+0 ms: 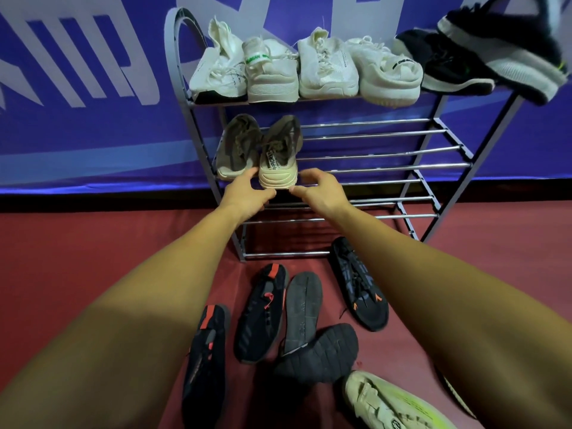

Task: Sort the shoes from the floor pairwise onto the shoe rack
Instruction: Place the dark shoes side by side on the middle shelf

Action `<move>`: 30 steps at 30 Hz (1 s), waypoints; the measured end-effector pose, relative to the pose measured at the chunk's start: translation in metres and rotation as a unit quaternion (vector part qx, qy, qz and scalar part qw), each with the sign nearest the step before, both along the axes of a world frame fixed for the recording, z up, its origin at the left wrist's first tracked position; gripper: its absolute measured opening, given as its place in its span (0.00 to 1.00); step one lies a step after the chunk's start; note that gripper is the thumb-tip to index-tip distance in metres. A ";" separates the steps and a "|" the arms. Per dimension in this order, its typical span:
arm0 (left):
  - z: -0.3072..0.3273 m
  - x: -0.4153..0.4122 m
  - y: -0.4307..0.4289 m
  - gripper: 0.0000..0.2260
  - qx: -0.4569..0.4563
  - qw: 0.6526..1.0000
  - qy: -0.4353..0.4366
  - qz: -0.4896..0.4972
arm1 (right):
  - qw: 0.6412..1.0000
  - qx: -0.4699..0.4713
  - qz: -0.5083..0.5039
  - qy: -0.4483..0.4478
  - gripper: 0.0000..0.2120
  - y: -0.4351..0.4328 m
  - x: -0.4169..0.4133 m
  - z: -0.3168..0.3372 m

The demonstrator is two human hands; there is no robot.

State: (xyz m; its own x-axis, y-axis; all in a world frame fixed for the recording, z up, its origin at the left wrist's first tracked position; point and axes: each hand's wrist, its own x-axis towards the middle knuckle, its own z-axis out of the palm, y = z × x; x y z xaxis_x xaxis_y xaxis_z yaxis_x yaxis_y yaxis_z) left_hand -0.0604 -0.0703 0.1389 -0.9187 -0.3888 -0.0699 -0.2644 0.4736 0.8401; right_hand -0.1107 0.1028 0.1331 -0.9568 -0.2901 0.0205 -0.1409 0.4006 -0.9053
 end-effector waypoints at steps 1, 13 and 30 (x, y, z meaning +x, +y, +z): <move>0.000 0.005 0.002 0.32 -0.020 1.000 -0.004 0.003 | 1.000 0.008 -0.001 -0.012 0.26 0.004 0.004 -0.003; -0.029 0.070 -0.004 0.24 -0.159 0.972 -0.152 -0.088 | 0.964 0.235 0.105 -0.069 0.27 0.033 0.061 -0.051; -0.207 0.092 -0.030 0.22 -0.127 0.938 -0.304 -0.111 | 0.907 0.323 0.147 -0.227 0.33 -0.046 0.097 -0.215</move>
